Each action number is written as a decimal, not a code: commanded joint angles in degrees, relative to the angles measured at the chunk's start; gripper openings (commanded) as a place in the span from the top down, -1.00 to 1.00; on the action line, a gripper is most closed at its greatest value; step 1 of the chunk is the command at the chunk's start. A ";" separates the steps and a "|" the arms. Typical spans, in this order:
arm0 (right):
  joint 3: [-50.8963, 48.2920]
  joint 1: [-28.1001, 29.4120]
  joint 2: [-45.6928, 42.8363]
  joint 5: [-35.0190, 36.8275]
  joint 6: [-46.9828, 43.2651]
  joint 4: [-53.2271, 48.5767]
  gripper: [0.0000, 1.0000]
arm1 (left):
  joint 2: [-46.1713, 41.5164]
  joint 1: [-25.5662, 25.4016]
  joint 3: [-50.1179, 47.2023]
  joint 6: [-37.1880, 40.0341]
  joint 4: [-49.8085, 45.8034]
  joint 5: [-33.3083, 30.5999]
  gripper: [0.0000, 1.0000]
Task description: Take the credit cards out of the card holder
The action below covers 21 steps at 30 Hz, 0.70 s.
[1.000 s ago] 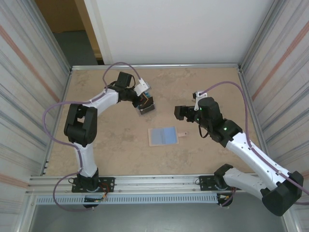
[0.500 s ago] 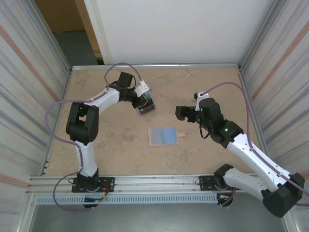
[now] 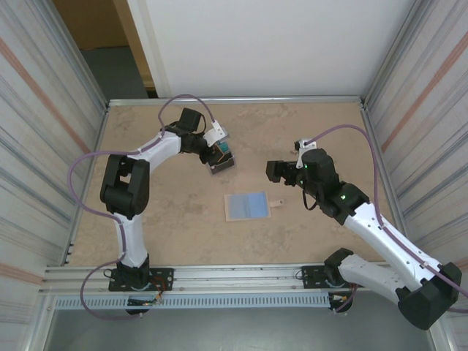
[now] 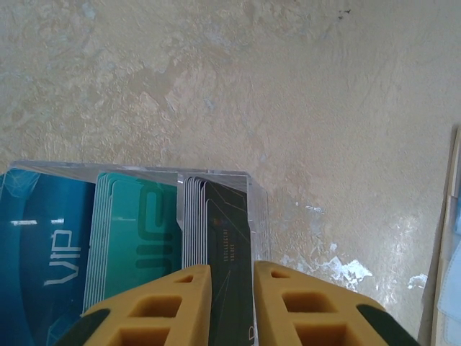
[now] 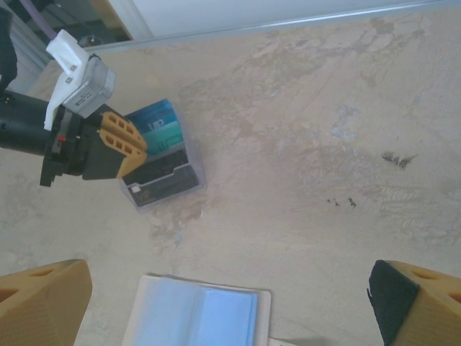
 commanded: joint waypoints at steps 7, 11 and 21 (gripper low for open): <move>-2.97 -0.63 -4.25 7.37 3.94 -0.50 -0.97 | -9.23 0.17 -3.83 -3.34 1.16 -2.43 0.33; -4.18 -1.74 -6.11 9.53 5.38 -1.10 -0.97 | -15.90 0.08 -9.88 -6.42 5.00 -6.08 -0.06; -5.12 -2.42 -9.20 17.57 5.05 -4.09 -0.97 | -37.11 -0.01 -30.91 -16.94 18.23 -24.77 -0.97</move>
